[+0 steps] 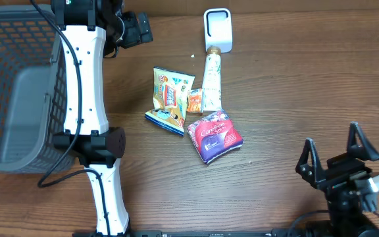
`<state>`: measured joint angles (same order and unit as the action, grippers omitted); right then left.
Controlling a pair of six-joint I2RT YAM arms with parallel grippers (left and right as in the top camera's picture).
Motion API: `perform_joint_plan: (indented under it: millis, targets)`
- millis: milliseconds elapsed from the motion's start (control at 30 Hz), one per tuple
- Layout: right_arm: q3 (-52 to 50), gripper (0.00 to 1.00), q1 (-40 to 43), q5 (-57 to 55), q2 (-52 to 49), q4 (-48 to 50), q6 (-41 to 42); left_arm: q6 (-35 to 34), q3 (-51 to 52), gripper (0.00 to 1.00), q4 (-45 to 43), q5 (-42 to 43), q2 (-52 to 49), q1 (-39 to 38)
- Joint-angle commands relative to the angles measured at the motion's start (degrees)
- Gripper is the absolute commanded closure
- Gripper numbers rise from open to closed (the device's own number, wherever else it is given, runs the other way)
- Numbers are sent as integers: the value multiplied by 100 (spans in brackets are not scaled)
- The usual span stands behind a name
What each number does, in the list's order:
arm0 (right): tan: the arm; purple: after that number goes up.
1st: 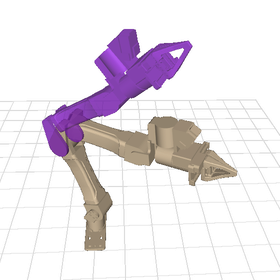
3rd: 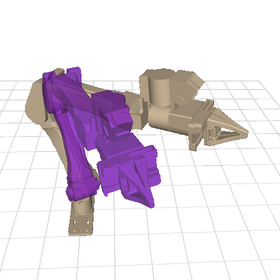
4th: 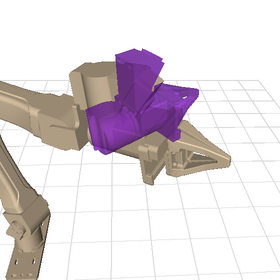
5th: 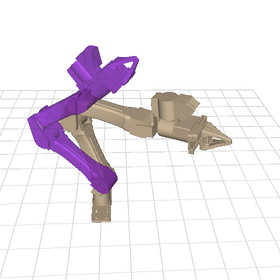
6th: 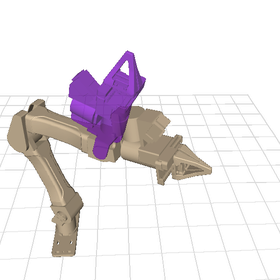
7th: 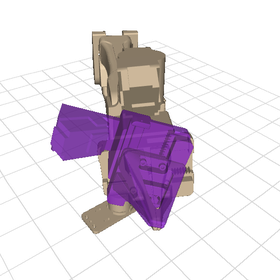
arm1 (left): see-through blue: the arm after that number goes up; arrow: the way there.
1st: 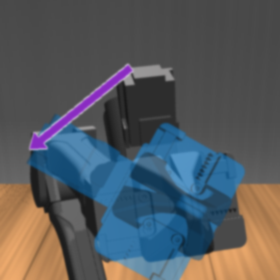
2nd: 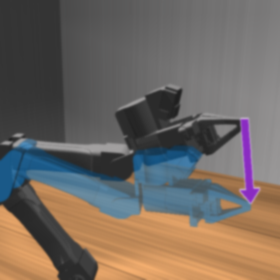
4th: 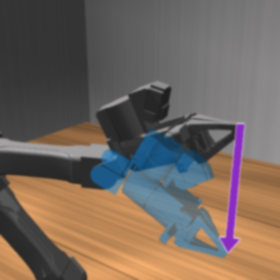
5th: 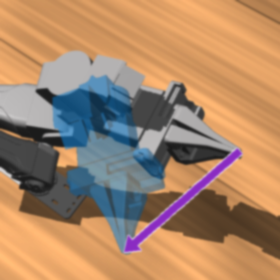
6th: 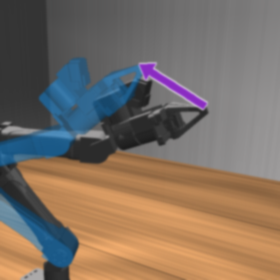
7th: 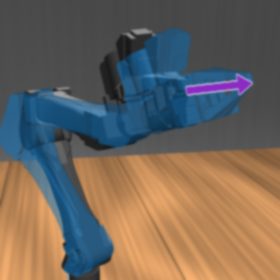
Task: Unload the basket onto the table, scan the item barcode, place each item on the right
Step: 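Move the right gripper over the white bottle and grasp it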
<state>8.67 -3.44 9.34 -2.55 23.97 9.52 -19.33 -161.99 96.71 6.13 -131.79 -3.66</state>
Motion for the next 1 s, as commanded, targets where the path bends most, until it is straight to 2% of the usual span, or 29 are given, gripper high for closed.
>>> perform_joint_plan:
  millis: [0, 100, 167, 233, 300, 400, 467, 600, 633, 700, 733, 833, 967]
  targets:
    - [2107, 0, 9, 372, -1180, -1499, -841, 4, -37, 0, 9, -61, 52, 4]
    - [4424, 0, 7, 415, -3077, -3906, -960, 2, -37, 1, 9, -61, 52, 4]
    - [5486, 0, 2, 603, -4017, -4964, -960, 4, -37, 1, 9, -61, 52, 4]
    - [6459, 0, 2, 1137, -4970, -5744, -951, 2, -37, 0, 9, -61, 52, 4]
    - [7222, 0, 2, 2424, -5978, -6102, -551, 2, -37, 0, 9, -61, 52, 4]
    - [7449, 0, -11, 3515, -6819, -5407, -2, 4, -37, 0, 9, -61, 55, 4]
    - [7486, 0, -155, 3399, -7429, -4876, 529, 2, -37, 1, 9, -61, 52, 4]
    - [7619, 0, -785, 1414, -8402, -4937, 1023, 4, -37, 0, 9, -61, 52, 4]
    - [7656, 0, -1165, 588, -8861, -4957, 1314, 2, -37, 1, 9, -61, 52, 4]
    - [7659, 0, -1523, -175, -9294, -4872, 1392, 4, -37, 0, 9, -61, 52, 4]
    - [7659, 0, -1836, -907, -9711, -4739, 1423, 2, -37, 0, 9, -61, 52, 4]
    - [7659, 0, -2194, -1803, -10271, -4459, 1410, 4, -37, 0, 9, -61, 52, 4]
    - [7659, 1, -2400, -2284, -10773, -3886, 1412, 4, -37, 0, 9, -61, 52, 4]
